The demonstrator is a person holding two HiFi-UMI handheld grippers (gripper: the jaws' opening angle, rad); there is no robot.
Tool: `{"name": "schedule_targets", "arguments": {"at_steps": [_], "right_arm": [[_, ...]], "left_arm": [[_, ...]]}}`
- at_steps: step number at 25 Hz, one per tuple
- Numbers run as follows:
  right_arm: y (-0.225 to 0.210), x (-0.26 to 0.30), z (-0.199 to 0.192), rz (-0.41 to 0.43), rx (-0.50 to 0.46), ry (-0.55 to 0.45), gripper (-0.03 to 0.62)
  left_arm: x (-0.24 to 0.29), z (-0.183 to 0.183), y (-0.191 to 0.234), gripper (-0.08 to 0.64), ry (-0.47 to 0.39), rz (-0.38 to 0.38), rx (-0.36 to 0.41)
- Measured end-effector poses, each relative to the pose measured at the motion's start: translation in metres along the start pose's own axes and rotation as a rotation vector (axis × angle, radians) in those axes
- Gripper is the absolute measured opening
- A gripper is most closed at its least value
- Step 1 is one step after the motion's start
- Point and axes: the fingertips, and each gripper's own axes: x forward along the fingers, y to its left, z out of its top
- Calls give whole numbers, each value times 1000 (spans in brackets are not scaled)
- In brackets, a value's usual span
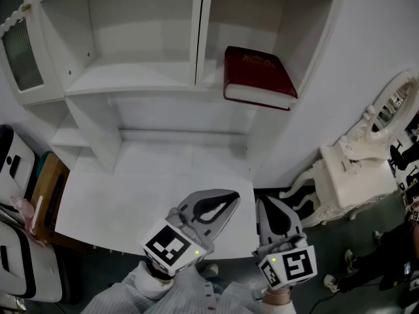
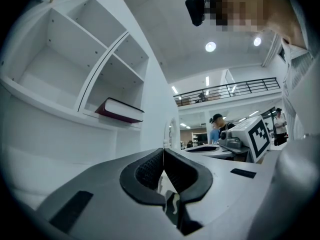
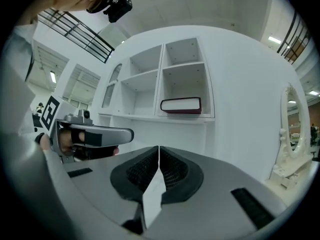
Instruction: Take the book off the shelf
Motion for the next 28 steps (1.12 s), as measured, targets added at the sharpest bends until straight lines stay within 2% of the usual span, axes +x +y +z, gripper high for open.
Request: {"name": "schedule_targets", "arguments": {"at_steps": [8, 23, 28], "right_arm": [[-43, 21, 1, 73, 4, -25, 17], [-63, 44, 4, 65, 16, -30, 17], [-64, 50, 5, 67, 15, -35, 17]], "left_arm": [[39, 9, 16, 11, 12, 81, 63], [52, 34, 49, 11, 1, 122, 131], [54, 41, 64, 11, 13, 153, 199]]}}
